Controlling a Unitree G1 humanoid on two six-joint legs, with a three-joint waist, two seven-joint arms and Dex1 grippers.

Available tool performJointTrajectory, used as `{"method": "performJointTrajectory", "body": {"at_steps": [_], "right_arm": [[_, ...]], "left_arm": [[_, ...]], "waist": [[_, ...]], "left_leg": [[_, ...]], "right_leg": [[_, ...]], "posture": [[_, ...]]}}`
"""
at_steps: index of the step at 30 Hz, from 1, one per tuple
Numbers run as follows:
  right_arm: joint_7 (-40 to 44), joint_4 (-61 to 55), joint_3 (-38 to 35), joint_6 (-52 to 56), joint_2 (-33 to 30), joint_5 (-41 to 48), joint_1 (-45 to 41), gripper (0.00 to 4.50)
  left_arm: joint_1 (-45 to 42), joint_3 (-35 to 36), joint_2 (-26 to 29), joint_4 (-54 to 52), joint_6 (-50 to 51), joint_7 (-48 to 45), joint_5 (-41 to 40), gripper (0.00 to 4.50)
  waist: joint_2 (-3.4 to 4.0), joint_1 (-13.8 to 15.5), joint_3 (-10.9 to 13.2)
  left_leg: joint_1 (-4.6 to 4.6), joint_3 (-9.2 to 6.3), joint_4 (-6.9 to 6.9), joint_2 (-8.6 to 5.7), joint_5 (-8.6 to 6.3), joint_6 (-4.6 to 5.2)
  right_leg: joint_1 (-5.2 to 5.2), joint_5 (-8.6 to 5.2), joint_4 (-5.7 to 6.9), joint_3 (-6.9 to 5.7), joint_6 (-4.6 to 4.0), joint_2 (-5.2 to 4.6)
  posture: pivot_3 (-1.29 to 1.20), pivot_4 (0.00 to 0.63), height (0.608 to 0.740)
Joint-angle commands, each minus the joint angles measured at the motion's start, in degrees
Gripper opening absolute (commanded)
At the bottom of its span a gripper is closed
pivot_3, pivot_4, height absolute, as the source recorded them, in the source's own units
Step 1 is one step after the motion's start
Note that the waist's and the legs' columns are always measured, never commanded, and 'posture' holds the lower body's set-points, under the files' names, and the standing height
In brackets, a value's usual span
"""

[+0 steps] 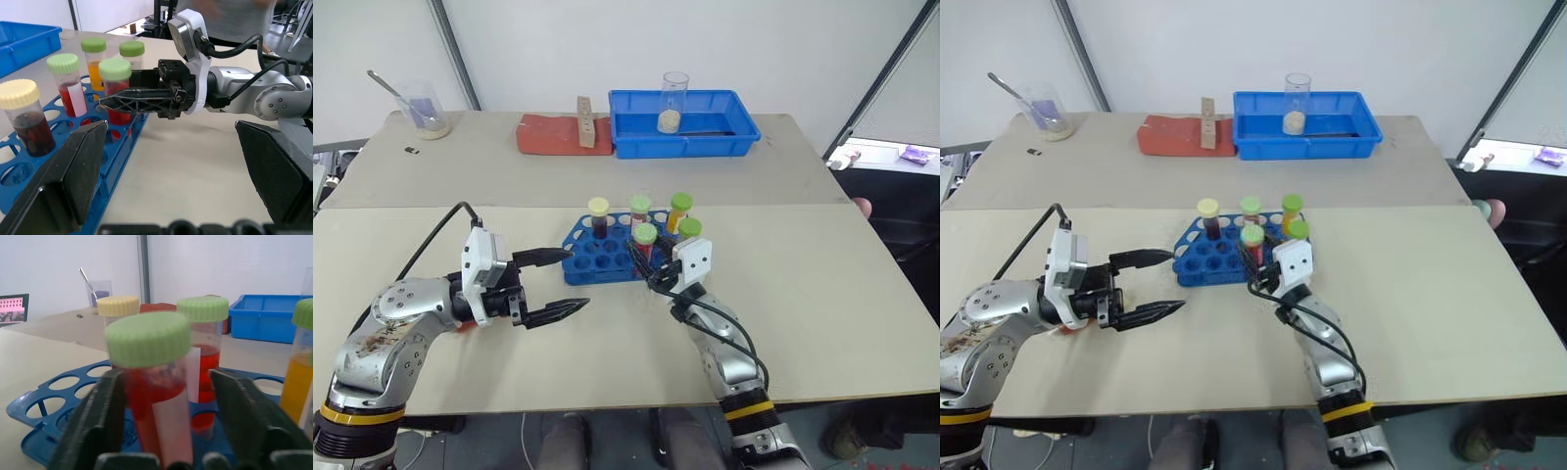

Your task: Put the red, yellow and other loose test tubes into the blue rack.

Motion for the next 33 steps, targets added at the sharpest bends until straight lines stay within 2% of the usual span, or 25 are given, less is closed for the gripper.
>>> {"method": "performJointTrajectory", "body": {"at_steps": [1,7,10,12,17,20,33], "right_arm": [[1.64,-7.71,0.01,3.65,-3.37,0.12,3.00,4.06],[13.50,-27.42,0.35,16.34,-17.76,6.79,9.00,4.06],[20.96,-34.94,0.26,24.04,-25.58,13.26,7.32,4.06],[26.60,-38.45,0.70,28.28,-31.24,17.03,4.93,4.06],[32.55,-43.29,0.77,40.13,-38.38,27.21,-1.64,4.06],[31.59,-43.63,0.02,45.88,-38.81,31.85,-5.12,4.06],[30.21,-46.88,-1.26,50.33,-40.52,36.49,-4.71,4.06]], "left_arm": [[-1.46,2.47,3.97,-0.78,1.64,1.37,1.28,4.50],[-2.37,-1.36,22.28,3.66,3.99,-2.48,13.48,4.50],[-2.77,-3.47,29.63,6.34,4.36,-5.96,17.46,4.50],[-4.27,-4.96,32.09,7.91,5.87,-7.20,18.54,4.50],[-5.87,-8.07,33.69,12.19,6.79,-9.55,21.23,4.50],[-7.31,-11.01,31.88,13.92,7.00,-9.35,23.13,4.50],[-15.78,-23.58,23.78,18.34,11.49,-9.47,31.83,4.50]], "waist": [[0.00,0.13,0.00],[0.00,0.02,0.01],[-0.02,-0.11,0.02],[-0.02,0.03,0.03],[-0.03,0.30,0.03],[-0.07,0.34,0.04],[-0.14,1.56,0.06]], "left_leg": [[0.00,-0.01,-0.01,0.00,0.00,0.00],[0.05,0.11,-0.13,-0.03,0.00,0.00],[0.21,0.19,-0.29,0.00,0.00,0.00],[0.29,0.19,-0.38,0.02,0.00,-0.01],[0.29,0.20,-0.46,0.05,0.00,0.00],[0.22,0.19,-0.48,0.05,0.00,0.00],[0.10,0.15,-0.47,-0.02,0.00,0.00]], "right_leg": [[0.00,-0.01,0.00,0.00,0.01,0.00],[-0.03,-0.27,-0.07,0.01,-0.27,-0.07],[-0.03,-0.31,-0.03,0.02,-0.35,-0.06],[-0.03,-0.37,0.00,-0.01,-0.45,-0.04],[-0.07,-0.46,0.02,-0.07,-0.56,0.00],[-0.10,-0.47,-0.01,-0.07,-0.55,0.00],[-0.13,-0.46,-0.03,-0.06,-0.47,-0.01]], "posture": [[0.00,0.150,0.740],[0.00,0.150,0.740],[0.00,0.150,0.740],[0.00,0.150,0.740],[0.00,0.150,0.740],[0.00,0.150,0.740],[0.00,0.150,0.740]]}}
